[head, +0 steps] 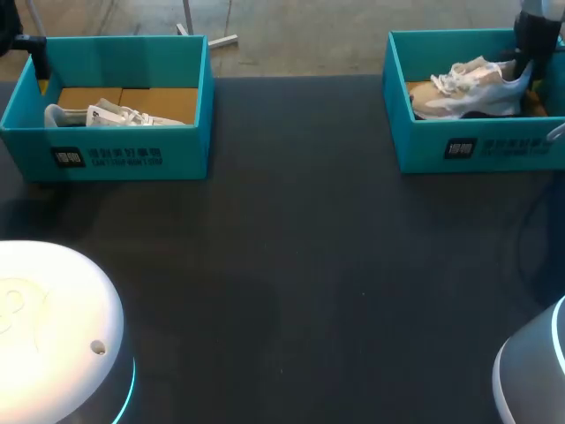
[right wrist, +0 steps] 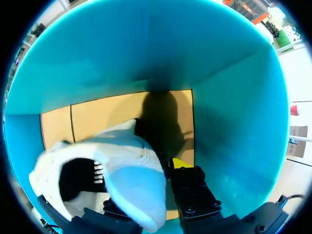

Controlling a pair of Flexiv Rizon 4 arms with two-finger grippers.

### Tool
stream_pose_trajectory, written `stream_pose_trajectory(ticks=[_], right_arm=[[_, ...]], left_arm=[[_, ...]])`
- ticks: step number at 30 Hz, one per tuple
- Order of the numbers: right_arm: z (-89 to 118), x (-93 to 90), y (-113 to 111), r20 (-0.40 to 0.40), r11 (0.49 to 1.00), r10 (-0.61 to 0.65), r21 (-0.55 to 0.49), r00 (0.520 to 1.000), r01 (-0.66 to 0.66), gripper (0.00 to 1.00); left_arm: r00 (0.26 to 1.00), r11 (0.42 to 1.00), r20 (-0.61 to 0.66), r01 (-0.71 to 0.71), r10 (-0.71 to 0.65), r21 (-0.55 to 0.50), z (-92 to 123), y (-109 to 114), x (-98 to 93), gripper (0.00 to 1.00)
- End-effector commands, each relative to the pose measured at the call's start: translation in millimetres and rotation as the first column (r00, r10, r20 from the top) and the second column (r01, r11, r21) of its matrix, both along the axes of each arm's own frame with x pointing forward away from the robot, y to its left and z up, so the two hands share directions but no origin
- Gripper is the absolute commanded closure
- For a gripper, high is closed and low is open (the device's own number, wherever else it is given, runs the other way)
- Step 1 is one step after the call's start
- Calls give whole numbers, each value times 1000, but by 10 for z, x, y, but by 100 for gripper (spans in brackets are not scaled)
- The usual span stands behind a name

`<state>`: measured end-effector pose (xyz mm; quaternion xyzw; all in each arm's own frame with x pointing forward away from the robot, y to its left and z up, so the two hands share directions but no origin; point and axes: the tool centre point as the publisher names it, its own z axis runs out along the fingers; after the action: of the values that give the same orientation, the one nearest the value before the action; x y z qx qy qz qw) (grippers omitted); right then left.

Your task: Take the shoe out of the shoebox, open the shoe tongue, remove and reinsert the insole, then place the shoe into the shoebox

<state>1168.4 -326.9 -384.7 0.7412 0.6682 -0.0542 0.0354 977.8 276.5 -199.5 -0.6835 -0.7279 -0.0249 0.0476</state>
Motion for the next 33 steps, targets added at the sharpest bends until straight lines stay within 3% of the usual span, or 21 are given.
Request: stream_pose_trajectory(ticks=[1, 13, 20, 33], right_arm=[[107, 45, 5, 4, 1000, -18, -24, 1000, 18, 100], [704, 74, -157, 150, 977, -158, -121, 976, 177, 100], [936, 21, -173, 138, 969, -194, -125, 971, 212, 100], [936, 21, -173, 138, 969, -194, -125, 971, 212, 100]], left_arm=[[1000, 1000, 3, 0, 0, 3, 3, -1, -15, 0], [1000, 1000, 3, 0, 0, 3, 3, -1, -15, 0], [1000, 1000, 3, 0, 0, 3, 3, -1, -15, 0], [1000, 1000, 3, 0, 0, 3, 3, -1, -15, 0]])
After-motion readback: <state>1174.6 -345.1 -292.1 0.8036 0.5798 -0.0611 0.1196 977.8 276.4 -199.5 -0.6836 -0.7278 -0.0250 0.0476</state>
